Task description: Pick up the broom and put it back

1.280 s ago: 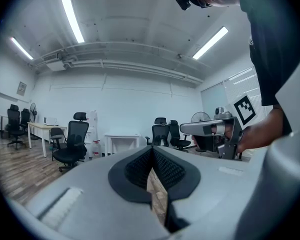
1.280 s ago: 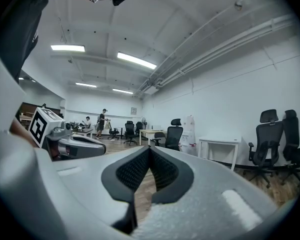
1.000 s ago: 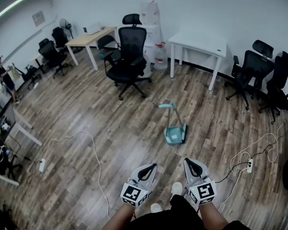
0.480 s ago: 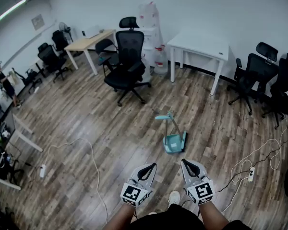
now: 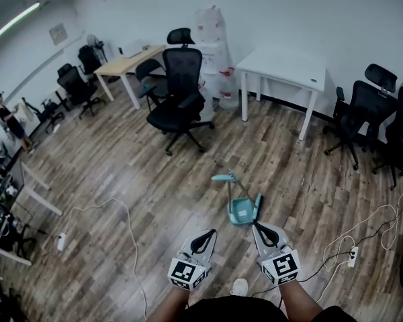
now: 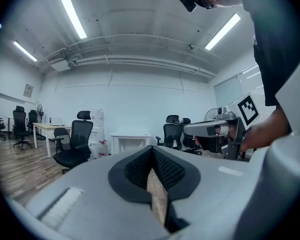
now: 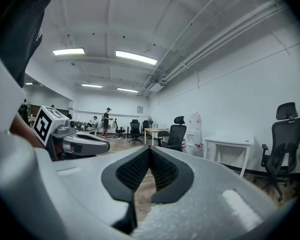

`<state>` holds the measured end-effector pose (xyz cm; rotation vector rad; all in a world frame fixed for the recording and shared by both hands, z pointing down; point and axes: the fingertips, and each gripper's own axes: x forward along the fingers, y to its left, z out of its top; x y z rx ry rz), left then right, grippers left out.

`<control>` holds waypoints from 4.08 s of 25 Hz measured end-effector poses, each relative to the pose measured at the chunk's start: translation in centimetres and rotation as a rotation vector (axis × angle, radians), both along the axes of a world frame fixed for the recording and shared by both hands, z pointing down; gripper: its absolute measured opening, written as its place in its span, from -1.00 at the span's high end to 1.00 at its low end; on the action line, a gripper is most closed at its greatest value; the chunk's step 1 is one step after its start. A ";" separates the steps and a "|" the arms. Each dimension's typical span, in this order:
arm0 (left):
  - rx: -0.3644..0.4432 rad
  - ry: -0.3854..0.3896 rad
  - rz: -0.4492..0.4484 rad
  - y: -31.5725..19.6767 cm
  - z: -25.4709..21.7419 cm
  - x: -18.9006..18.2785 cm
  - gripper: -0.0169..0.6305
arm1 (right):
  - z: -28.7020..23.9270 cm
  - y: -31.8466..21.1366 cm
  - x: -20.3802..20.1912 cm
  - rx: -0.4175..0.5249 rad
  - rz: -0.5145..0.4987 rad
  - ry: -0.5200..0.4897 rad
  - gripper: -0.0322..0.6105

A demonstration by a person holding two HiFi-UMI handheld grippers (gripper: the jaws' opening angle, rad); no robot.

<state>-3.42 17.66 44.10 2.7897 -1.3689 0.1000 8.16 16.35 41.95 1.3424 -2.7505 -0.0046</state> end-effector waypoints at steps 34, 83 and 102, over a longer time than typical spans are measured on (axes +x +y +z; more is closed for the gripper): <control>-0.031 0.011 0.048 -18.2 -0.1 -5.0 0.89 | -1.2 -17.8 -6.0 0.018 0.035 0.033 0.89; -0.282 -0.099 -0.048 -27.9 13.3 -6.4 0.89 | 18.0 -26.7 -6.1 -0.364 -0.082 0.288 0.89; -0.403 -0.149 -0.110 -27.8 18.0 -7.2 0.89 | 26.2 -30.4 -5.0 -0.409 -0.204 0.532 0.37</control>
